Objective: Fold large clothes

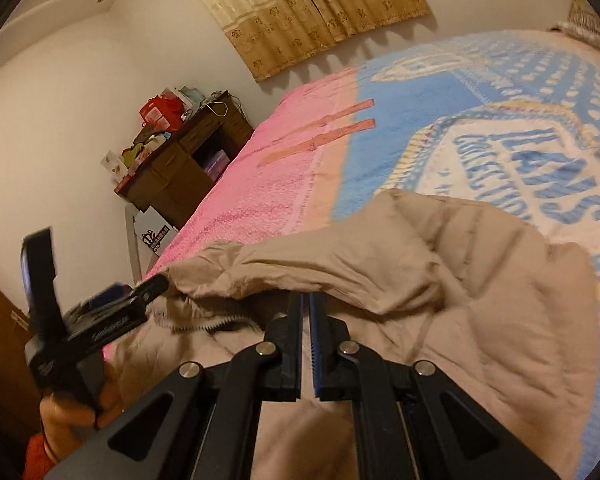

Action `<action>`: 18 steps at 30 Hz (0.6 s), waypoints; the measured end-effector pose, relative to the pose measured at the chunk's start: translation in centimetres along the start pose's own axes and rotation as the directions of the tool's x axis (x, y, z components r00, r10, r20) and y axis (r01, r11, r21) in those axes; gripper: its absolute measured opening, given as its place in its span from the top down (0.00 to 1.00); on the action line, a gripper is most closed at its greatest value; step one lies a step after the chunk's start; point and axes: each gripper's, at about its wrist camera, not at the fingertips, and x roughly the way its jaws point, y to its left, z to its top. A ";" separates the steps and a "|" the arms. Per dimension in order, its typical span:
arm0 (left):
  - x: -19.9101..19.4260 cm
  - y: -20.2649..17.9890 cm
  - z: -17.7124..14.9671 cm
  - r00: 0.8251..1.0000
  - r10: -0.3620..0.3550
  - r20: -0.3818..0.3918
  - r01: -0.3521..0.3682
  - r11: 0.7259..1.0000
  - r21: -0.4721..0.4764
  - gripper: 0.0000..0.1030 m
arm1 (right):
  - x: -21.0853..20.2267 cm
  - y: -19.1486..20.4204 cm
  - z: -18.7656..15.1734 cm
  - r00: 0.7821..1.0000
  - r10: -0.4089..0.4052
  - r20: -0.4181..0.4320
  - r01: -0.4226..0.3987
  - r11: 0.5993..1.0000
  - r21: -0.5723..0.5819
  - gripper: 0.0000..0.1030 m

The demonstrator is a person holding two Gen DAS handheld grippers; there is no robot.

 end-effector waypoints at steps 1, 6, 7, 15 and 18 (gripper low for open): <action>0.7 -0.2 0.1 1.000 0.010 -0.012 -0.010 1.000 0.008 0.03 | 0.6 0.1 0.5 1.000 0.028 0.005 -0.028 0.999 0.020 0.97; 4.2 -0.1 -1.0 0.989 0.092 -0.119 -0.090 0.996 0.022 0.02 | 5.3 0.8 1.4 0.994 0.062 -0.094 -0.059 0.998 0.026 0.97; 5.0 0.4 -1.3 0.987 0.096 -0.133 -0.095 0.995 0.014 0.02 | 6.6 0.6 0.6 0.988 0.059 -0.144 -0.057 0.998 0.013 0.97; 8.0 0.0 -3.1 0.983 0.147 -0.111 -0.150 0.988 -0.027 0.00 | 9.5 0.5 -2.8 0.984 -0.044 -0.170 0.023 0.992 -0.125 1.00; 7.9 0.0 -2.9 0.982 0.146 -0.116 -0.149 0.989 -0.021 0.00 | 9.6 2.0 -2.8 0.979 -0.132 -0.155 0.096 0.972 -0.216 1.00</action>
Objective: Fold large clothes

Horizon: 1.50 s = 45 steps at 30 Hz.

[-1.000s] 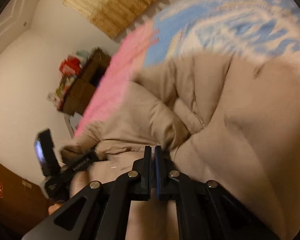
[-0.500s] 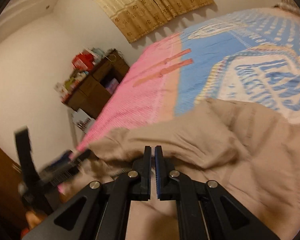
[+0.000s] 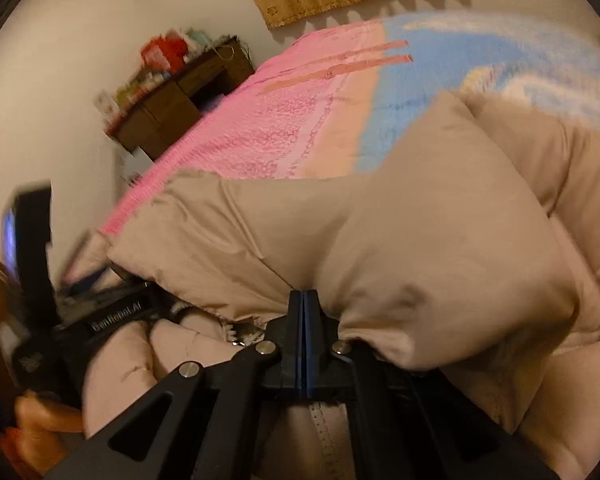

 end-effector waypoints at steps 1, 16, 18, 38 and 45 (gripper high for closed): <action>-0.4 0.4 0.1 1.000 -0.026 -0.008 0.026 1.000 0.000 0.02 | -0.1 -0.1 0.1 1.000 -0.001 -0.003 0.001 1.000 0.001 1.00; -19.7 21.0 -8.6 0.901 -0.357 0.245 0.386 0.919 -0.083 0.05 | -21.7 2.6 -7.8 0.962 0.207 0.180 -0.215 0.976 0.026 0.97; -21.3 24.4 -12.7 0.906 -0.338 0.254 0.372 0.923 -0.098 0.05 | -23.4 4.0 -10.6 0.962 0.216 0.167 -0.222 0.975 0.017 0.97; -25.1 27.8 -28.3 0.843 -0.472 0.257 0.485 0.874 0.015 0.05 | -32.0 10.7 -25.0 0.944 0.276 0.182 -0.272 0.961 -0.046 0.97; -30.8 32.0 -28.5 0.738 -0.574 0.354 0.517 0.819 0.250 0.00 | -42.1 1.3 -33.0 0.875 0.382 0.297 -0.451 0.866 0.215 0.95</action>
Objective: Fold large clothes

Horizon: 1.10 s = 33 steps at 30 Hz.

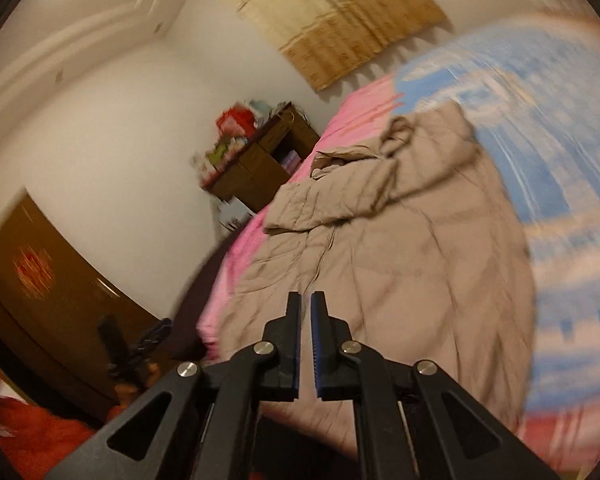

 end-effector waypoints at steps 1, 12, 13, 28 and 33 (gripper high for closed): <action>-1.3 0.6 0.5 0.999 -0.039 0.030 0.039 0.999 -0.003 0.00 | -2.1 -0.5 -1.0 0.990 0.134 0.043 -0.136 0.990 0.041 0.95; 5.8 1.8 -3.3 0.985 0.050 -0.164 -0.072 0.988 -0.133 0.00 | -1.9 -4.4 -4.1 0.966 -0.198 0.168 0.199 0.980 0.010 0.04; 6.5 1.9 -4.0 0.984 0.048 -0.173 -0.075 0.985 -0.157 0.00 | -1.7 -4.9 -3.8 0.955 -0.247 0.164 0.247 0.969 0.025 0.04; 12.3 0.6 -9.4 0.949 -0.112 -0.294 0.019 0.953 -0.302 0.01 | 8.4 -8.3 -6.5 0.934 -0.267 -0.237 0.263 0.964 -0.046 0.04; 12.0 -0.4 -9.5 0.955 -0.137 -0.265 0.052 0.951 -0.304 0.37 | 10.4 -8.1 -5.9 0.908 -0.259 -0.329 0.250 0.966 -0.069 0.12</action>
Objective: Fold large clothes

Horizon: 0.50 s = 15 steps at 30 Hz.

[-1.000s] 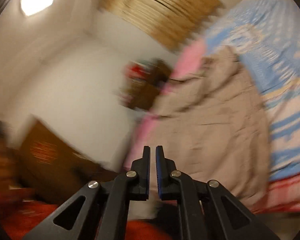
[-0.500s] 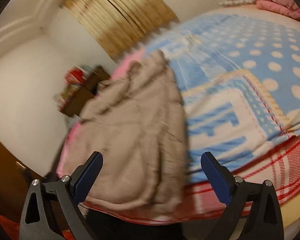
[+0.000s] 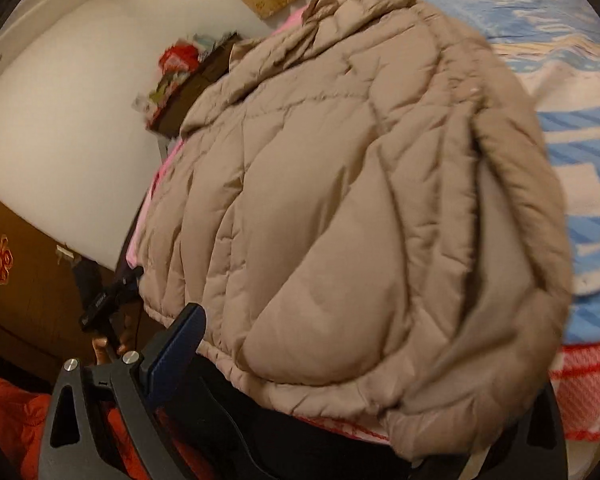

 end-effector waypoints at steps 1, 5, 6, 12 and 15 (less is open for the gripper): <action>-0.1 -0.1 0.1 1.000 -0.026 -0.010 0.026 1.000 -0.007 0.52 | -0.1 0.0 0.3 1.000 0.013 -0.025 -0.013 1.000 0.005 0.42; -1.4 -0.4 1.8 0.998 -0.062 -0.003 0.062 0.997 -0.050 0.82 | -1.0 -0.3 1.2 0.989 0.145 -0.017 -0.144 0.987 0.078 0.65; -1.8 -0.5 2.4 0.996 -0.091 0.007 0.091 0.993 -0.070 0.86 | -1.5 -0.1 1.8 0.977 0.215 0.007 -0.215 0.973 0.088 0.65; -4.7 -3.1 10.2 0.989 -0.133 0.058 0.135 0.990 -0.039 0.88 | -4.8 4.1 7.5 0.918 0.388 0.081 -0.389 0.921 -0.006 0.65; -4.9 -3.7 14.8 0.985 -0.151 0.079 0.155 0.986 -0.053 0.88 | -6.2 5.9 12.7 0.890 0.440 0.121 -0.435 0.898 -0.063 0.65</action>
